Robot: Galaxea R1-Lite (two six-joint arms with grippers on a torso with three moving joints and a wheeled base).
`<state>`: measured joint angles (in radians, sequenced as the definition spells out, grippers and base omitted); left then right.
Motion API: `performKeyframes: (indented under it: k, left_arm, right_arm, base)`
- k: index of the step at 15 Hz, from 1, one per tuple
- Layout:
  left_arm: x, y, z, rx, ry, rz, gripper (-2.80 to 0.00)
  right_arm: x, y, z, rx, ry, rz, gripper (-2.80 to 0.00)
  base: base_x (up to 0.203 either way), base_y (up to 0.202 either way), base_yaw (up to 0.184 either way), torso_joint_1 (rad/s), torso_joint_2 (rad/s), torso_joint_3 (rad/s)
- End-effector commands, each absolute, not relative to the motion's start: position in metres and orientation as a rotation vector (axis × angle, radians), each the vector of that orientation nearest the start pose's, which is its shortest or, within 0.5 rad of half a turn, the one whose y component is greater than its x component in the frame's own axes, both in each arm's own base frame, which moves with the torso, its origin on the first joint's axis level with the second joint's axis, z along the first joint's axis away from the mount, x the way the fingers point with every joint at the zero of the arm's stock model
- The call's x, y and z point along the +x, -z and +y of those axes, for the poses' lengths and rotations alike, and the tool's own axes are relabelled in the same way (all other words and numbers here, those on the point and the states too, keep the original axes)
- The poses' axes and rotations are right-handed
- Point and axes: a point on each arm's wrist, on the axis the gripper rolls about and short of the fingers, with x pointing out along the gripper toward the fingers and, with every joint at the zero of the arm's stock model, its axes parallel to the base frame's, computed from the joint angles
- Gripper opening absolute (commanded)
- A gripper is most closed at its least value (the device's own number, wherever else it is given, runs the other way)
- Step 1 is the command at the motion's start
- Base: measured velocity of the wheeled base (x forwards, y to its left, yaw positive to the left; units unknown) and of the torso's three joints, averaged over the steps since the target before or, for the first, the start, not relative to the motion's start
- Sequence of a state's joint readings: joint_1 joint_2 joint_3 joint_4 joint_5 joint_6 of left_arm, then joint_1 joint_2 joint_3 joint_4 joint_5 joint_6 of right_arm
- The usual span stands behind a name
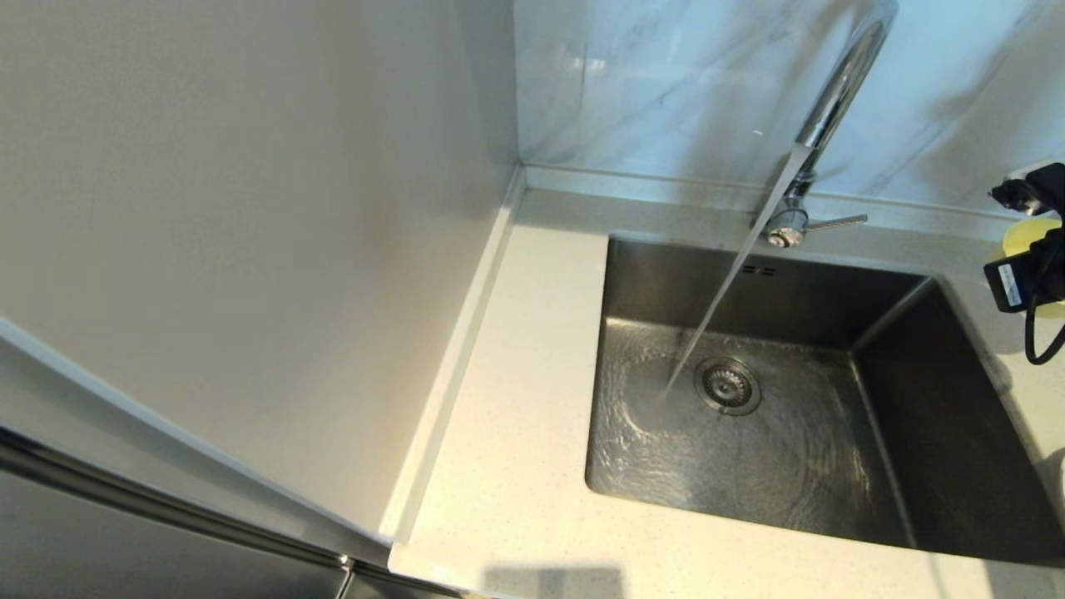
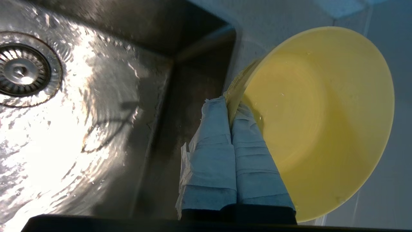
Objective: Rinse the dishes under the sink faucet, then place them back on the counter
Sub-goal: Place the bowl on the table
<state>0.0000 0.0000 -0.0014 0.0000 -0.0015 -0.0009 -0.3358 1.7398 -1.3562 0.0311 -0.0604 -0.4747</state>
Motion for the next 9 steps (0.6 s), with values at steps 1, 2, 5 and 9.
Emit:
performKeyframes:
  k: [1,2,5,9]
  left_arm:
    - [-0.023,-0.076,0.0,-0.002,0.003,-0.002,-2.8]
    - [-0.023,-0.076,0.0,-0.002,0.003,-0.002,-2.8]
    - [-0.023,-0.076,0.0,-0.002,0.002,-0.001,-2.8]
    - [-0.023,-0.076,0.0,-0.002,0.002,-0.002,-2.8]
  right_arm:
    - [0.323,-0.245,-0.126,-0.391,0.305,0.543,-2.8]
    - [0.32,-0.245,-0.132,-0.382,0.325,0.547,-2.8]
    - [0.321,-0.242,-0.141,-0.361,0.349,0.554,-2.8]
    - [0.323,-0.241,-0.144,-0.362,0.359,0.555,-2.8]
  base:
    - [0.0,0.0,0.0,0.0,0.0,0.0]
    - [0.0,0.0,0.0,0.0,0.0,0.0]
    - [0.0,0.0,0.0,0.0,0.0,0.0]
    - [0.0,0.0,0.0,0.0,0.0,0.0]
